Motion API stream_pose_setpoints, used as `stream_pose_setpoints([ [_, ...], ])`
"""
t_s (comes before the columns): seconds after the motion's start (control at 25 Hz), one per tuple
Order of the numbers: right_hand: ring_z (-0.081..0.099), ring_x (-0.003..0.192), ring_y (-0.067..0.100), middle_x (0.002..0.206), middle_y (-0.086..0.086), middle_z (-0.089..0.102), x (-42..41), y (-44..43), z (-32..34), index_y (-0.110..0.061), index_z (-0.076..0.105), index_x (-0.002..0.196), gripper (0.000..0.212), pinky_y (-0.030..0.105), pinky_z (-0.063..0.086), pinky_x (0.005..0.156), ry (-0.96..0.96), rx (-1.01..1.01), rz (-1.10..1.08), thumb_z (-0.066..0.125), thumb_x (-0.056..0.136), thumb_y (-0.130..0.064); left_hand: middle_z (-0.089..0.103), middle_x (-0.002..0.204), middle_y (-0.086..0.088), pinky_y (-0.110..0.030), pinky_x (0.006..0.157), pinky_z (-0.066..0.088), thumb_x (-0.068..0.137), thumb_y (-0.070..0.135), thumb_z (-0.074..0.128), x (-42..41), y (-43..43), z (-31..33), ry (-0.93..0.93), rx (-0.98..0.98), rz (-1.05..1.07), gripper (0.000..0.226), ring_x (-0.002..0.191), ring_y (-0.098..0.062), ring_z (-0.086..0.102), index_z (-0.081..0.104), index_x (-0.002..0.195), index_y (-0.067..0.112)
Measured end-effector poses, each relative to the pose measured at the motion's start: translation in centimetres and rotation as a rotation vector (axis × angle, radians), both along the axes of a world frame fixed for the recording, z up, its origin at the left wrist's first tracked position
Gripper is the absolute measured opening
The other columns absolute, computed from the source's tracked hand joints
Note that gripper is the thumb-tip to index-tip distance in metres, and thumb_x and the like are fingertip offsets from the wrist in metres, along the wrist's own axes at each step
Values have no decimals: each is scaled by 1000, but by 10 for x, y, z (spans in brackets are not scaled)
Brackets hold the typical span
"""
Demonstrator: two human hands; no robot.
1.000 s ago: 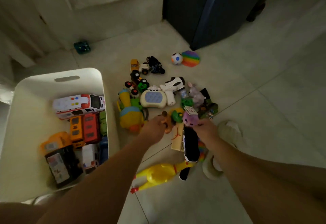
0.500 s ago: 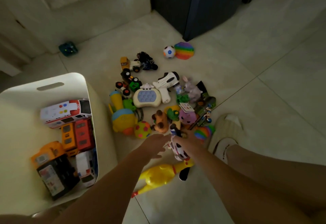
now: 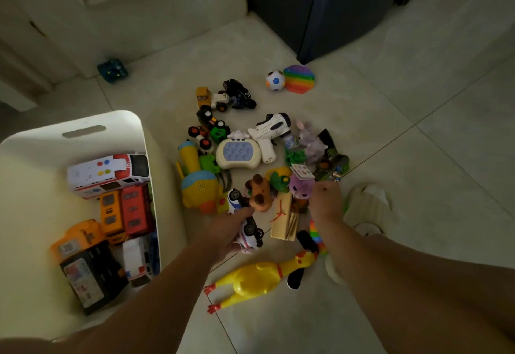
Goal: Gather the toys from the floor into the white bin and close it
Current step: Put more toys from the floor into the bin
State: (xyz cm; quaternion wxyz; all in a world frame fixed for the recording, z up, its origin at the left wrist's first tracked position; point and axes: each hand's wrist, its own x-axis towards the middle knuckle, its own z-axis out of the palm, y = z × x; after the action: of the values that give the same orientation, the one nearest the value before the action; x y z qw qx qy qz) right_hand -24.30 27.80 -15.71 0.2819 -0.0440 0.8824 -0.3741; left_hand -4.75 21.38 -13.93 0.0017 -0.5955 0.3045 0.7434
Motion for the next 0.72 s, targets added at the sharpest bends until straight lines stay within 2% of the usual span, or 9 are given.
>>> stream_pose_setpoints([
  [0.08,58,99,29,109,16,60,-24,-1,-13,2,55,116,26,30,41,72,57,31,-43,51,94,-10,71,98,-12,-36,62,55,83,34,71,-8,-5,-5,9,-24,7,35,83,-28,67,63,109,12],
  [0.16,55,112,38,126,22,56,-42,-6,-30,0,52,126,38,33,44,83,71,119,3,55,91,-13,72,104,-10,-38,68,57,82,36,72,-20,-10,-8,47,-46,-27,37,92,-29,68,63,113,18],
  [0.28,50,118,42,132,24,50,-56,-13,-45,-3,45,132,49,44,42,100,102,289,117,57,91,-26,74,99,-9,-33,61,57,80,38,74,-37,-17,-11,82,-82,-81,35,82,-26,70,64,106,17],
  [0.4,51,117,42,130,24,52,-70,-21,-58,-4,43,132,58,47,44,99,71,338,111,59,88,-37,71,87,-8,-26,51,52,79,38,75,-48,-26,-16,123,-85,-67,39,66,-21,67,62,105,11],
  [0.6,50,121,38,134,19,49,-85,-26,-63,-6,36,135,89,42,43,93,31,402,77,76,70,-51,73,90,-9,-27,54,52,82,36,72,-52,-32,-27,87,-72,-76,34,71,-21,69,64,106,13],
  [0.68,50,122,37,132,19,49,-90,-30,-62,-4,38,135,102,42,44,98,33,424,78,81,60,-59,72,88,-10,-29,56,52,83,36,70,-51,-33,-28,94,-73,-90,27,68,-22,67,65,99,14],
  [0.72,51,120,37,130,20,52,-92,-32,-62,-3,43,131,101,44,45,100,27,420,106,80,58,-62,71,88,-11,-30,58,52,84,37,70,-51,-34,-27,96,-73,-92,26,68,-23,67,65,97,15],
])
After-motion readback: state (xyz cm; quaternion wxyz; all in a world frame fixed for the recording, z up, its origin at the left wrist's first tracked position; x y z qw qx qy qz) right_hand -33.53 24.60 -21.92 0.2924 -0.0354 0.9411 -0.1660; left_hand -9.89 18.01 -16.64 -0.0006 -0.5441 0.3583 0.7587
